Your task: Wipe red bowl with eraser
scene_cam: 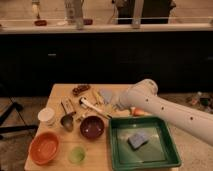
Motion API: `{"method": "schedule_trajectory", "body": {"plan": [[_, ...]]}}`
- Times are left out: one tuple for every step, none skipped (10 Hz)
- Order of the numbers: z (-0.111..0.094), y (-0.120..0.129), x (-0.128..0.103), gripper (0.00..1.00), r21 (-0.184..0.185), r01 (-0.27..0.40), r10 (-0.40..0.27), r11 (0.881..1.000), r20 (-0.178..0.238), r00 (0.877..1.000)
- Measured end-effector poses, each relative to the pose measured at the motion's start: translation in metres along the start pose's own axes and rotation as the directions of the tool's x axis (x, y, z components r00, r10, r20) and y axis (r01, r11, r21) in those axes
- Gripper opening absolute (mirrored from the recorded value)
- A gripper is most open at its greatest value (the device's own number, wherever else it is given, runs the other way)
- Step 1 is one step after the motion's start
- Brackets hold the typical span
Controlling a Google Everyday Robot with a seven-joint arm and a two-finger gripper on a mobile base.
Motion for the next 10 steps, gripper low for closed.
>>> {"method": "schedule_trajectory", "body": {"plan": [[0.009, 0.008, -0.007, 0.8, -0.001, -0.012, 0.013, 1.0, 0.02, 1.0], [0.02, 0.019, -0.016, 0.8, -0.001, -0.018, 0.018, 1.0, 0.027, 0.999], [0.026, 0.024, -0.021, 0.8, 0.002, -0.019, 0.019, 1.0, 0.027, 0.999], [0.033, 0.028, -0.029, 0.8, 0.015, -0.026, 0.026, 1.0, 0.022, 0.999], [0.038, 0.03, -0.037, 0.8, 0.036, -0.044, 0.043, 0.998, 0.018, 0.999], [0.04, 0.03, -0.043, 0.8, 0.049, -0.054, 0.053, 0.997, 0.019, 0.998], [0.042, 0.029, -0.046, 0.8, 0.059, -0.062, 0.061, 0.996, 0.021, 0.998], [0.042, 0.029, -0.049, 0.8, 0.064, -0.065, 0.064, 0.996, 0.023, 0.998], [0.042, 0.028, -0.048, 0.8, 0.065, -0.066, 0.064, 0.996, 0.023, 0.998], [0.042, 0.028, -0.048, 0.8, 0.066, -0.067, 0.066, 0.996, 0.023, 0.998]]}}
